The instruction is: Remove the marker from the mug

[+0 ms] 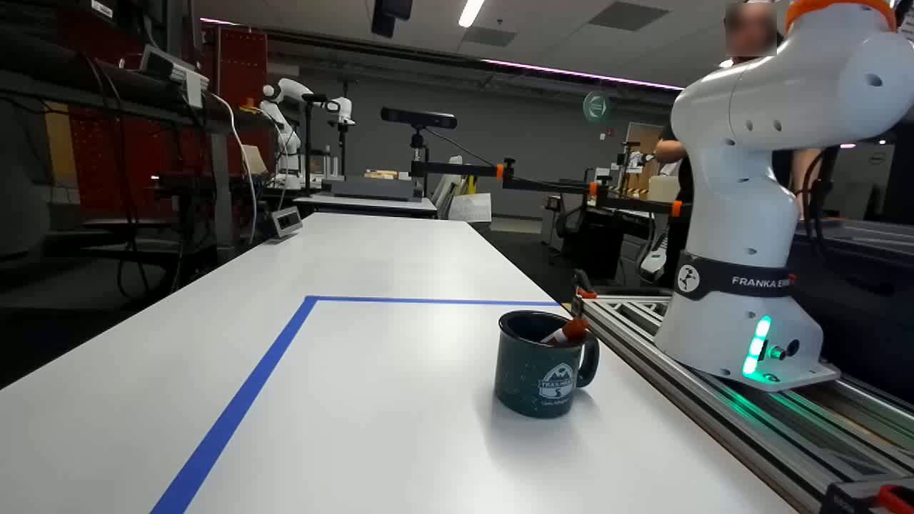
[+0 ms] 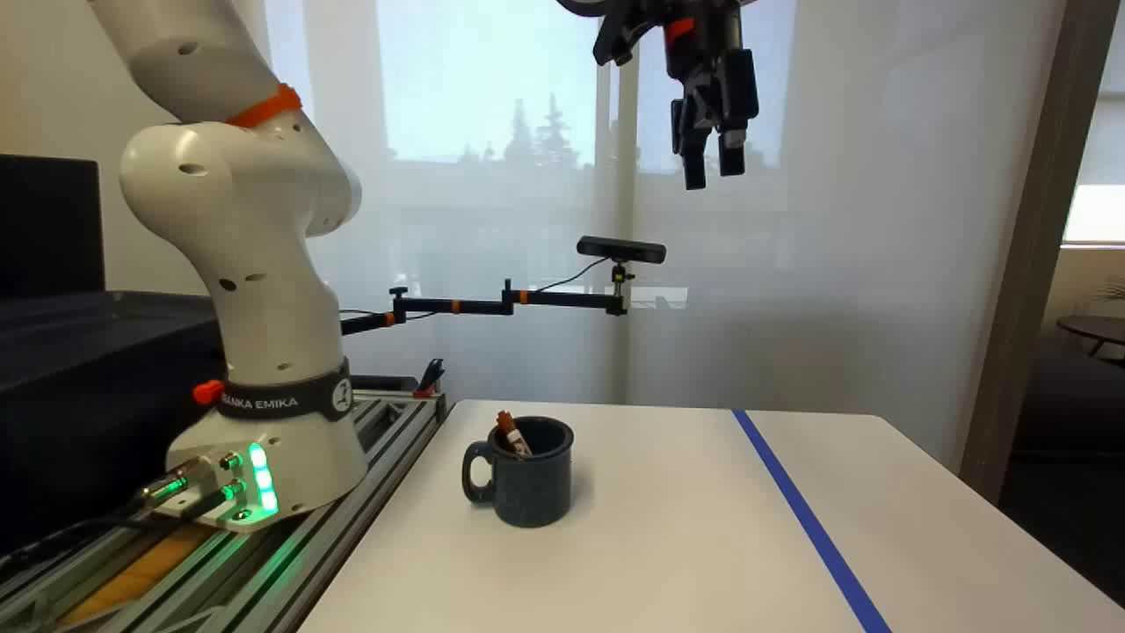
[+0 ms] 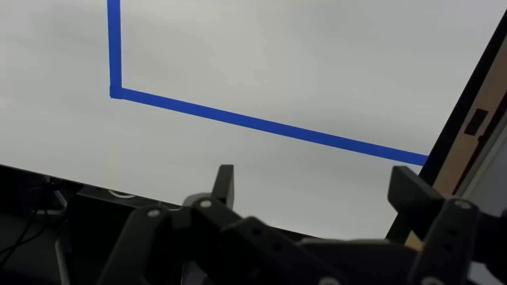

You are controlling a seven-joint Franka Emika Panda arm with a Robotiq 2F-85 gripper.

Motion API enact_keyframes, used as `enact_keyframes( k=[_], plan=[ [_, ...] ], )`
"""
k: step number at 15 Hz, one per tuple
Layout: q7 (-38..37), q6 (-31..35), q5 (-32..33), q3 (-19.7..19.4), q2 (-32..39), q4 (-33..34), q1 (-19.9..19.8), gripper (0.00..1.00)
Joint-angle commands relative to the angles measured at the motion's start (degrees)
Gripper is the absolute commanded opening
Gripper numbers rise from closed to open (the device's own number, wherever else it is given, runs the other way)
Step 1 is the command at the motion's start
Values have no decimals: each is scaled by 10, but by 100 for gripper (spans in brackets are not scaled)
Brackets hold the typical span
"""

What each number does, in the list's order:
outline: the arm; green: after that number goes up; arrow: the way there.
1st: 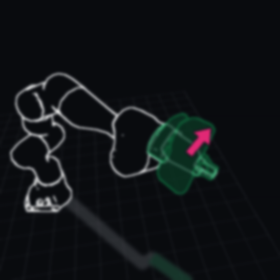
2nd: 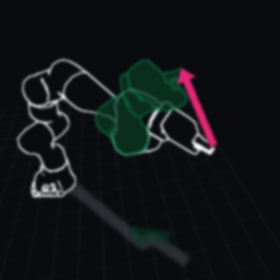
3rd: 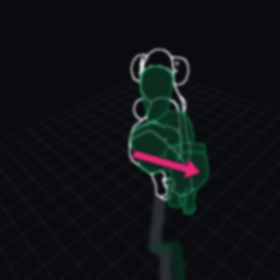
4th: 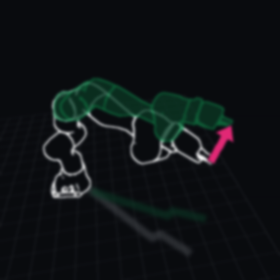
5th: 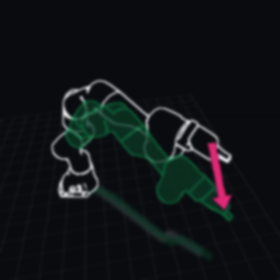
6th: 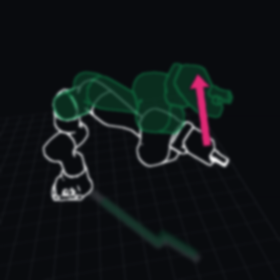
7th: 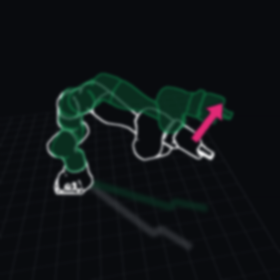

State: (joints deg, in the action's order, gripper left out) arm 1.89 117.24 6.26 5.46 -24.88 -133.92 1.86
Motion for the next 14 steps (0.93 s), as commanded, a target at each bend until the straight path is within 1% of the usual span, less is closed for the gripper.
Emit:
enact_keyframes(
  k=[1, 8, 9, 10, 12, 14],
  plan=[
    [-2, -1, 3, -5, 0, 1, 6, 100],
    [-2, -1, 3, -5, 0, 3, 6, 100],
    [-7, 13, -7, -8, 0, -8, 7, 100],
    [-8, 20, -20, -12, 1, -20, 10, 100],
    [-25, 42, -69, -17, 7, -54, 19, 100],
    [-24, 72, -133, -21, 13, -93, 35, 100]
  ],
)
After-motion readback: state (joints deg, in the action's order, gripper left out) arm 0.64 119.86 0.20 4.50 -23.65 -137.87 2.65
